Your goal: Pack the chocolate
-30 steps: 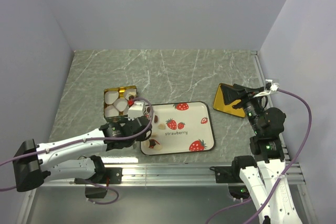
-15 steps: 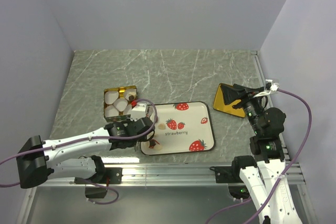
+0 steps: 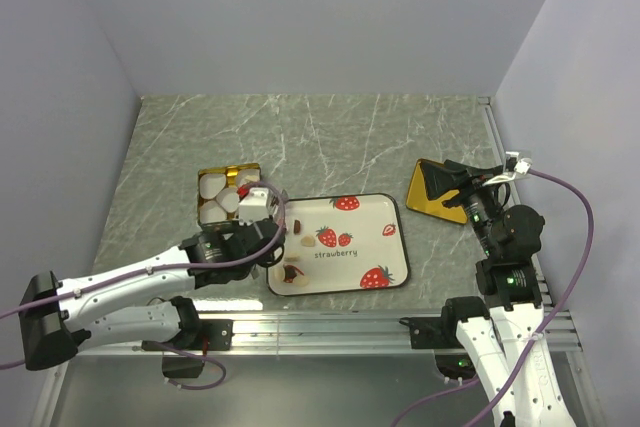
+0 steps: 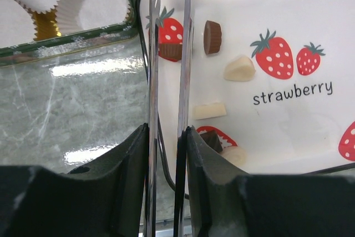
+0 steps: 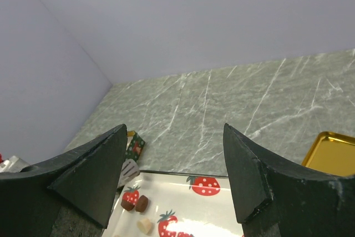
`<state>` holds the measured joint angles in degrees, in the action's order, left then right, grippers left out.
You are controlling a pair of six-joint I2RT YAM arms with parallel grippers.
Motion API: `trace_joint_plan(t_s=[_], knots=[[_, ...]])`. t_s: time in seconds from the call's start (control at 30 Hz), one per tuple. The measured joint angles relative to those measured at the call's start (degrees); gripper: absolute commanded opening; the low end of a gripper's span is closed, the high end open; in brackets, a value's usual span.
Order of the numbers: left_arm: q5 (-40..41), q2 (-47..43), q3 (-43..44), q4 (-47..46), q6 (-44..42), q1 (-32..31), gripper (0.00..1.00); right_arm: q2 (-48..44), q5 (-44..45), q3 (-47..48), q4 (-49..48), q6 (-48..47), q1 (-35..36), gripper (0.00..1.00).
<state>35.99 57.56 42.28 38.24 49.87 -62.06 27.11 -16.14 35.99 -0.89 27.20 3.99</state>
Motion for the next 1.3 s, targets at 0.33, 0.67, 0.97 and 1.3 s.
trace_joint_plan(t_s=[0.33, 0.67, 0.97, 1.3], knots=[[-1.7, -2.1, -0.2, -3.0, -5.6, 8.2, 0.29, 0.0, 0.0, 0.0, 0.0, 0.0, 0.0, 0.76], [-3.4, -4.9, -0.3, -7.3, -11.3, 19.5, 0.30, 0.0, 0.1, 0.0, 0.0, 0.0, 0.0, 0.76], [-1.9, -7.0, -0.7, -8.4, -12.3, 25.6, 0.31, 0.0, 0.2, 0.0, 0.0, 0.0, 0.0, 0.76], [-1.2, -6.4, -1.8, -8.2, -11.6, 30.3, 0.32, 0.0, 0.0, 0.0, -1.0, 0.0, 0.0, 0.76]])
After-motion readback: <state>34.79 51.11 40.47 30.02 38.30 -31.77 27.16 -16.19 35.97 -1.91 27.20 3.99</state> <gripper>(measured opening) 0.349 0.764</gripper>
